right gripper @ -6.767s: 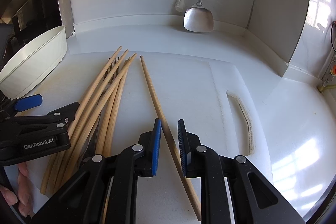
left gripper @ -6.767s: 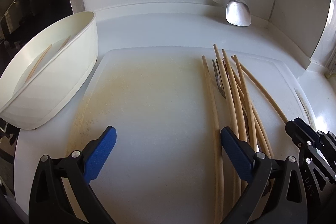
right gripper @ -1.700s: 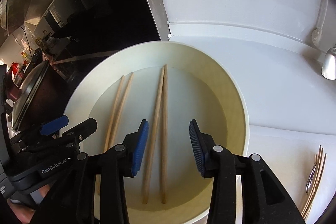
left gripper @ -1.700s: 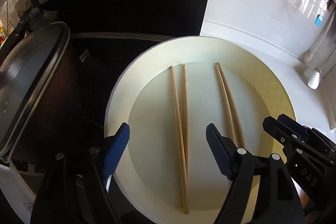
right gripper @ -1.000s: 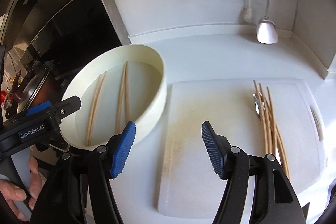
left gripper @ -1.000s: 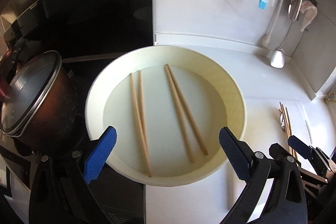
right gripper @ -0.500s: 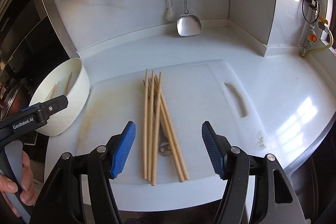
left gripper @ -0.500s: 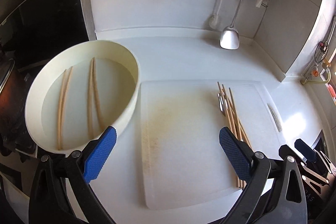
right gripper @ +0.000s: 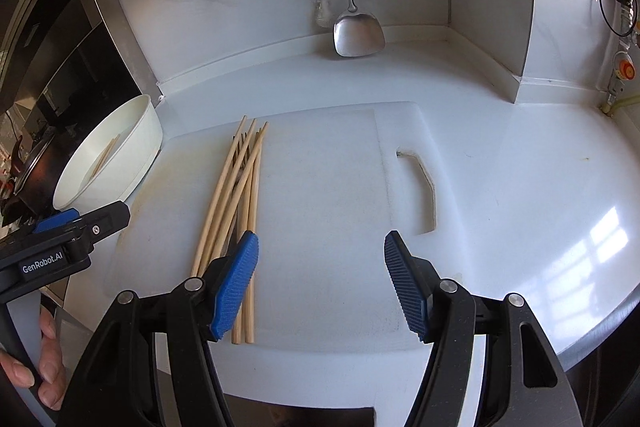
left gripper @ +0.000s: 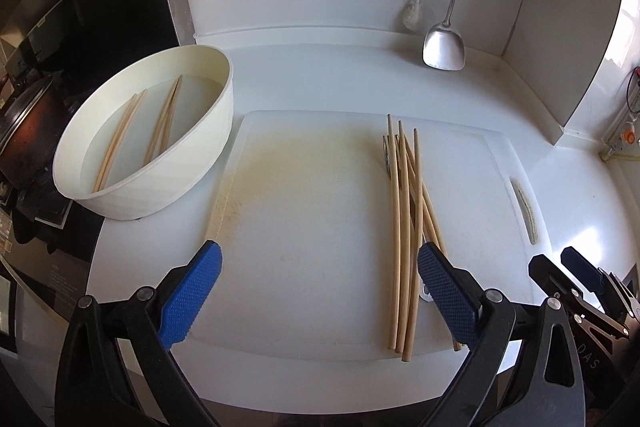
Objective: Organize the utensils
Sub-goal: 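Move both open tools back over the chopsticks on the cutting board, then lower both open tools toward the chopsticks beside the fork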
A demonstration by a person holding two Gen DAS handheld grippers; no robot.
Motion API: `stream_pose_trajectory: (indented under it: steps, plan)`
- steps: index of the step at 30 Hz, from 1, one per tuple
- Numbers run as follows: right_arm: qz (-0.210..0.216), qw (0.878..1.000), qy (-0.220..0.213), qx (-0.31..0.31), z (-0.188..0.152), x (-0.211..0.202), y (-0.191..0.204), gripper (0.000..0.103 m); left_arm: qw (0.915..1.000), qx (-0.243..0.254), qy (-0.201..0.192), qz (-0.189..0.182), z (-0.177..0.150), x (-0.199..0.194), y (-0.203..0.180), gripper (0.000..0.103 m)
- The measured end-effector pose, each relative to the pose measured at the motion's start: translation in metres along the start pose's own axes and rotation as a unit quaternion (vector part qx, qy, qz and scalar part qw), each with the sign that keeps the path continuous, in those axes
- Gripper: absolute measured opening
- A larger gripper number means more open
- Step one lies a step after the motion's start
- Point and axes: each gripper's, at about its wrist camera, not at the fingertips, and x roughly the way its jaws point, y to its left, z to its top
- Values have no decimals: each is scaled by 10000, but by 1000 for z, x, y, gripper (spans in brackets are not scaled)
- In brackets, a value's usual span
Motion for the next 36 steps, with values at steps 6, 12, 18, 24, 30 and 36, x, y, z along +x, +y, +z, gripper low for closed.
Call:
stream_pose_trajectory:
  steps: [6, 12, 18, 24, 30, 36]
  plan:
    - [24, 9995, -203, 234, 3, 6, -4, 63, 10000, 61, -44, -61, 3, 15, -7, 97]
    - [62, 9991, -396, 158, 4, 23, 3, 63, 9995, -62, -253, -205, 3, 36, -3, 97]
    - [56, 9990, -419, 107, -3, 43, 8, 63, 9993, 3, -323, -198, -4, 59, -9, 97]
    - [59, 9990, -400, 180, -4, 50, 5, 63, 9992, 87, -258, -282, -1, 72, -17, 97]
    - [64, 9991, -370, 177, -4, 56, 4, 63, 9994, 130, -236, -225, 2, 82, -22, 97]
    - [114, 9993, -315, 133, -1, 63, 6, 63, 9994, 79, -219, -248, 0, 87, -19, 97]
